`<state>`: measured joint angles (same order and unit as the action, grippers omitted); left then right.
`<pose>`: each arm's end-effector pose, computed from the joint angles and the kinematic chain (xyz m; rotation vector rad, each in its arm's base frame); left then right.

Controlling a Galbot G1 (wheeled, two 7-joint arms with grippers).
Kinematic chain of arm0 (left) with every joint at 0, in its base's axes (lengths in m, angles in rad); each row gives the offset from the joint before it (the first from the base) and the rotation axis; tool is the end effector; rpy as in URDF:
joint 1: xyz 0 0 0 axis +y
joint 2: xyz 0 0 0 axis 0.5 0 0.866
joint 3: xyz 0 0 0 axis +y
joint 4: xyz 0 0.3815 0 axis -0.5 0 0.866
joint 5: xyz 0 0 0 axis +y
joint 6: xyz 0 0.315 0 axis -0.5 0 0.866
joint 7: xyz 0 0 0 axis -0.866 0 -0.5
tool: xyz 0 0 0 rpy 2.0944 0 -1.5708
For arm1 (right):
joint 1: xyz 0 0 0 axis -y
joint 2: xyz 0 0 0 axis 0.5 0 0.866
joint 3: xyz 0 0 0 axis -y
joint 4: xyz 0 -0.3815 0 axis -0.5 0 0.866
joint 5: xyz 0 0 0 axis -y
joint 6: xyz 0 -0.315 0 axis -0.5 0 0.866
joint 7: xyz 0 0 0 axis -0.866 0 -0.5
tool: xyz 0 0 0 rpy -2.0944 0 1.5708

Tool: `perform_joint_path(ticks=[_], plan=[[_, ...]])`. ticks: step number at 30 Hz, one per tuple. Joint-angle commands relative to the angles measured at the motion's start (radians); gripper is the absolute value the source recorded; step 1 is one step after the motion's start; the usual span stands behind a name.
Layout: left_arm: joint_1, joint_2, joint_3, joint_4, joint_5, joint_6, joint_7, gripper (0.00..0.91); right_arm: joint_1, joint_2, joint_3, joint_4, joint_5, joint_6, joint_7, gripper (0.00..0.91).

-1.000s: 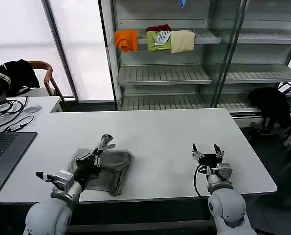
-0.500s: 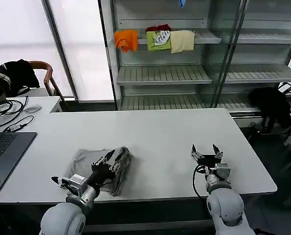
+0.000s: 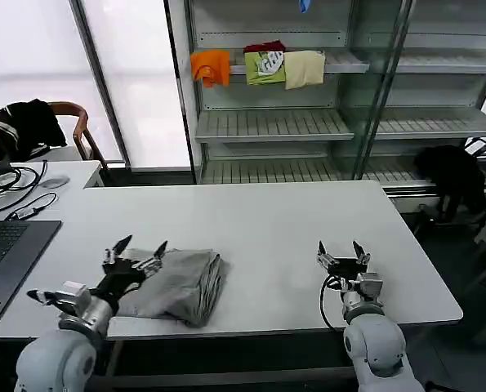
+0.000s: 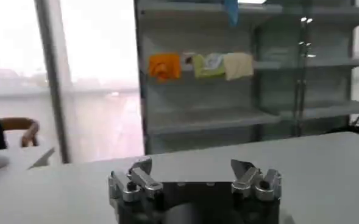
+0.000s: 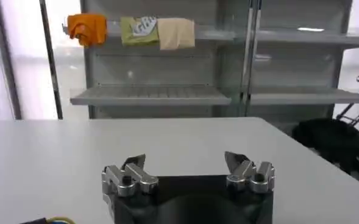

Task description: Fold and organize the clothes.

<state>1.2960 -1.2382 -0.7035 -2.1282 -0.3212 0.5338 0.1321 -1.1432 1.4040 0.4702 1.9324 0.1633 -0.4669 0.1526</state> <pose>0.2087 0.1154 -0.2465 -0.1993 -2.9307 -0.0712 0.2671 -0.0293 -0.2959 -0.0612 -2.9280 0.0452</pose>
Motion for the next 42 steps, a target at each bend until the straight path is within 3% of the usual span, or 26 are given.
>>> perform_joint_path(ticks=[1,12,14,15,16,17,18,20,31,42], plan=[[0.024,0.049,-0.173,0.350,-0.025,-0.090,0.023,0.907,0.002,0.001,-0.002,-0.003,-0.003,-0.002,-0.002,0.907],[0.017,0.029,-0.127,0.369,-0.019,-0.075,0.054,0.907,0.002,-0.002,-0.003,0.014,0.003,-0.012,-0.016,0.907],[0.017,0.023,-0.120,0.363,-0.018,-0.071,0.057,0.796,0.004,-0.003,-0.003,0.014,0.005,-0.015,-0.016,0.907],[0.017,0.022,-0.119,0.361,-0.017,-0.069,0.057,0.685,0.004,-0.003,-0.003,0.014,0.006,-0.015,-0.016,0.907],[0.017,0.020,-0.116,0.359,-0.014,-0.069,0.059,0.685,0.005,-0.003,-0.003,0.014,0.006,-0.015,-0.016,0.907],[0.017,0.019,-0.113,0.356,-0.014,-0.068,0.063,0.514,0.006,-0.004,-0.003,0.014,0.006,-0.016,-0.016,0.907],[0.017,0.017,-0.113,0.354,-0.014,-0.068,0.065,0.222,0.007,-0.004,-0.003,0.013,0.007,-0.016,-0.016,0.907],[0.021,0.016,-0.110,0.342,-0.015,-0.069,0.075,0.030,0.008,-0.006,-0.002,0.011,0.007,-0.017,-0.015,0.907],[0.043,-0.005,-0.093,0.295,-0.037,-0.082,0.127,0.020,0.013,-0.006,-0.004,0.010,0.009,-0.022,-0.010,0.907],[0.034,-0.020,-0.114,0.256,-0.233,-0.067,0.126,0.010,0.010,-0.012,-0.001,0.017,0.009,-0.028,-0.005,0.907]])
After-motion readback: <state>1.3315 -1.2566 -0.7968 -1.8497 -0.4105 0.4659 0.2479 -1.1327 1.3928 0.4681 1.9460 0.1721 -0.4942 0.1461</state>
